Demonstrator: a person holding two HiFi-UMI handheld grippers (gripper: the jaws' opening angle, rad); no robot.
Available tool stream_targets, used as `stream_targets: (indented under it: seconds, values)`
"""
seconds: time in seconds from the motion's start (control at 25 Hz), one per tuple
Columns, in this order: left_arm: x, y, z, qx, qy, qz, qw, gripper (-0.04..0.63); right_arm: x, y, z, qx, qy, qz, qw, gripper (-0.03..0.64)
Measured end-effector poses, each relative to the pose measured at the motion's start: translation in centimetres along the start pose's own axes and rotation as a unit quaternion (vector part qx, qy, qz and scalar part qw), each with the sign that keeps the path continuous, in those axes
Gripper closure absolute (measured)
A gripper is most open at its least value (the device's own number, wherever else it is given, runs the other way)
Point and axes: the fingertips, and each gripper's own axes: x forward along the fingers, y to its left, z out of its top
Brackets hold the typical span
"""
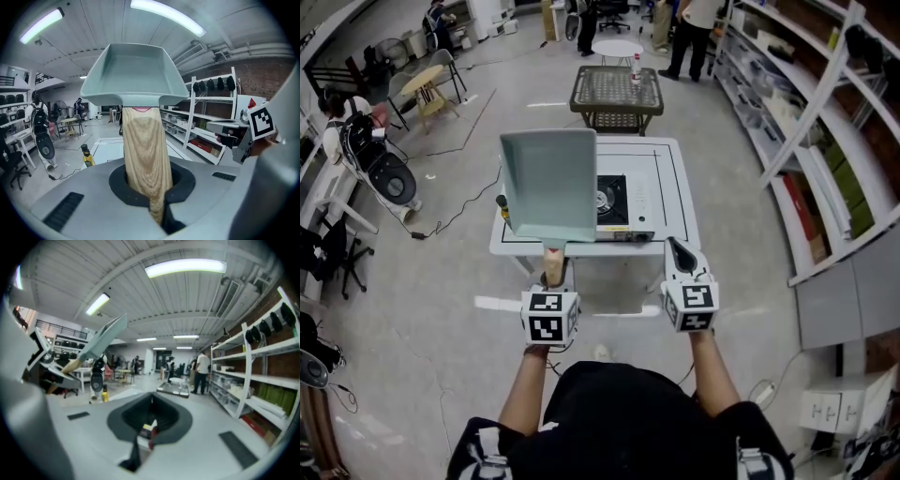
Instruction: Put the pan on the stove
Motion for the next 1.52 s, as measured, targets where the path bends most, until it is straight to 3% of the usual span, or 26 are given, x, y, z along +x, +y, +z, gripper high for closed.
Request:
stream_targets:
  seconds: [0.36, 0.8, 1.52]
  values:
    - [5.8, 2.9, 0.8, 0.008, 0.015, -0.020, 0.9997, 0.571, 5.8, -0.2, -0.7, -0.001, 0.017, -0.013, 1.000, 0.582]
    - [10.3, 3.1, 0.2, -0.001, 0.048, -0.026, 0.9985, 0.571, 9.5, -1.7, -0.9, -0.005, 0.029, -0.005, 1.000, 0.581]
    - [17.3, 1.5, -2.9, -0.008, 0.149, -0.008, 0.9888, 0.569, 14.0, -5.6, -1.3, -0.036, 0.037, 0.040, 0.998, 0.581]
